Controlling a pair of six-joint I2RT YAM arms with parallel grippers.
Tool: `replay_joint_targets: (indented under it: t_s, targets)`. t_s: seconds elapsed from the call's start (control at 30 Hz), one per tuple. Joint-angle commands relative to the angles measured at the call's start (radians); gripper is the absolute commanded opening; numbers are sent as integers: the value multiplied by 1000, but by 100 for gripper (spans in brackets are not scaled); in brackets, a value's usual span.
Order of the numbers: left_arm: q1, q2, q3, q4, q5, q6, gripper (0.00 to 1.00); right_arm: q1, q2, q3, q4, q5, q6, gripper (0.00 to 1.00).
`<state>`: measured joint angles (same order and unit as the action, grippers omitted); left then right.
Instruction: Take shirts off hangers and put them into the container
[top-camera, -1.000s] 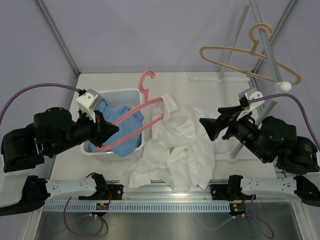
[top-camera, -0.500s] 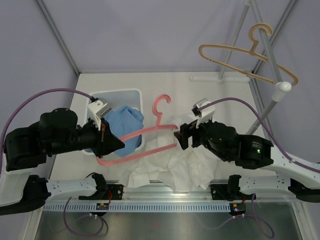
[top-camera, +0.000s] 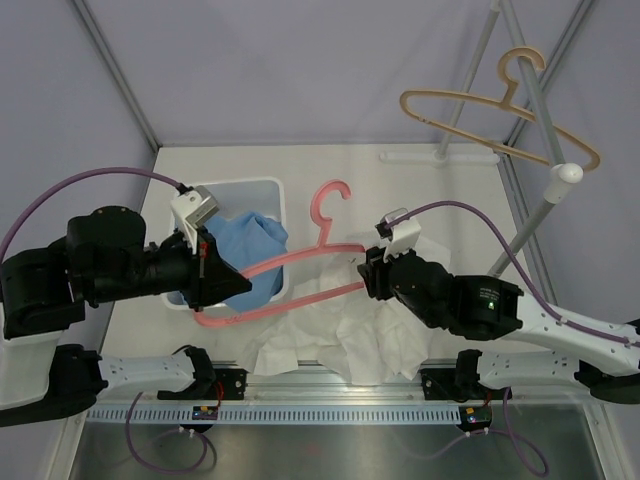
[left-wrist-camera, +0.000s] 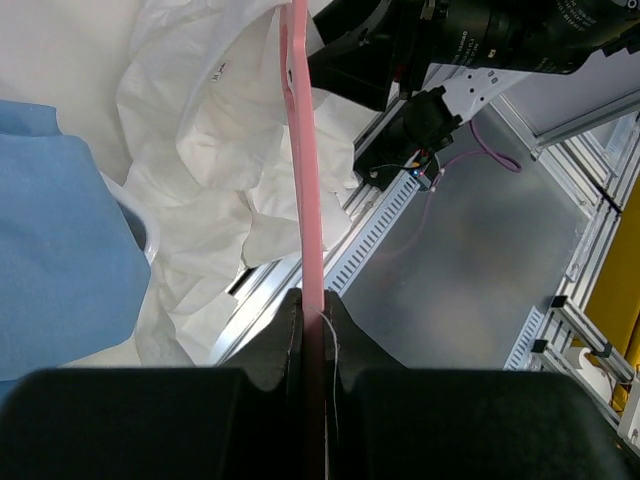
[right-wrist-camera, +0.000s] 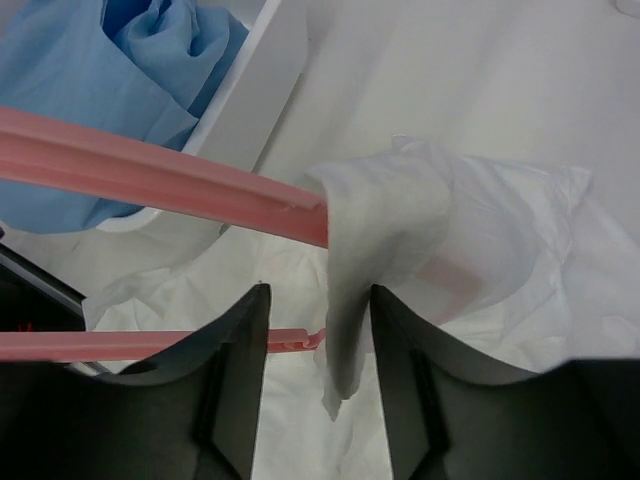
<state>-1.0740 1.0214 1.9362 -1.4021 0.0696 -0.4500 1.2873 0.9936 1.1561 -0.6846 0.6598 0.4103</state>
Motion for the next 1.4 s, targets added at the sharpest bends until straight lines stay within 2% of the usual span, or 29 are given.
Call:
replay_joint_targets:
  t_s: [0.0,0.03,0.07,0.1,0.27,0.4,0.53,0.6,0.7,0.8,0.83,0.9,0.97,1.0,1.03,1.07,1.1,1.2,1.27,1.37]
  targets:
    - [-1,-35,60,-12,10,-1,0,3,-49,14,-10,84,31,39]
    - [-1,-41,58,-15,4,-3,0,1,-55,8,-12,92,33,17]
    - [-1,-46,58,-18,2,-4,0,3,-64,7,-12,96,39,6]
    - [-1,-50,61,-26,2,-6,0,1,-65,5,-21,104,47,0]
    - [-1,-58,75,-66,-50,-4,0,1,-58,34,-96,188,113,0]
    - [-1,-102,14,-64,-57,-6,0,1,-29,86,-293,357,232,0]
    - [-1,-199,-71,-18,56,0,0,-22,34,187,-528,518,412,0]
    - [0,-256,-63,-12,100,8,0,-39,80,221,-651,552,511,0]
    - [0,-316,19,-6,67,13,0,-42,114,226,-759,563,620,0]
    - [2,-362,43,53,-36,37,0,-40,106,170,-739,526,636,0]
    - [2,-375,15,93,-97,45,0,-42,93,150,-724,512,631,0]
    - [5,-397,-100,225,-128,88,0,-42,73,85,-661,459,602,0]
    - [5,-385,-176,355,-174,117,0,-42,36,47,-606,411,547,5]
    - [5,-348,-231,392,-191,160,0,-40,22,12,-563,364,532,13]
    - [5,-325,-253,428,-200,177,0,-40,8,-5,-541,341,521,25]
    - [5,-299,-270,498,-206,198,0,-39,-22,-24,-520,319,486,52]
    - [5,-270,-293,530,-227,238,0,-37,-38,-67,-460,273,461,61]
    - [5,-131,-281,649,-238,315,0,-28,-93,-137,-383,198,412,82]
    - [5,-25,-240,719,-244,379,0,-20,-116,-166,-359,166,406,81]
    - [5,105,-169,791,-240,462,0,-2,-130,-229,-313,107,423,52]
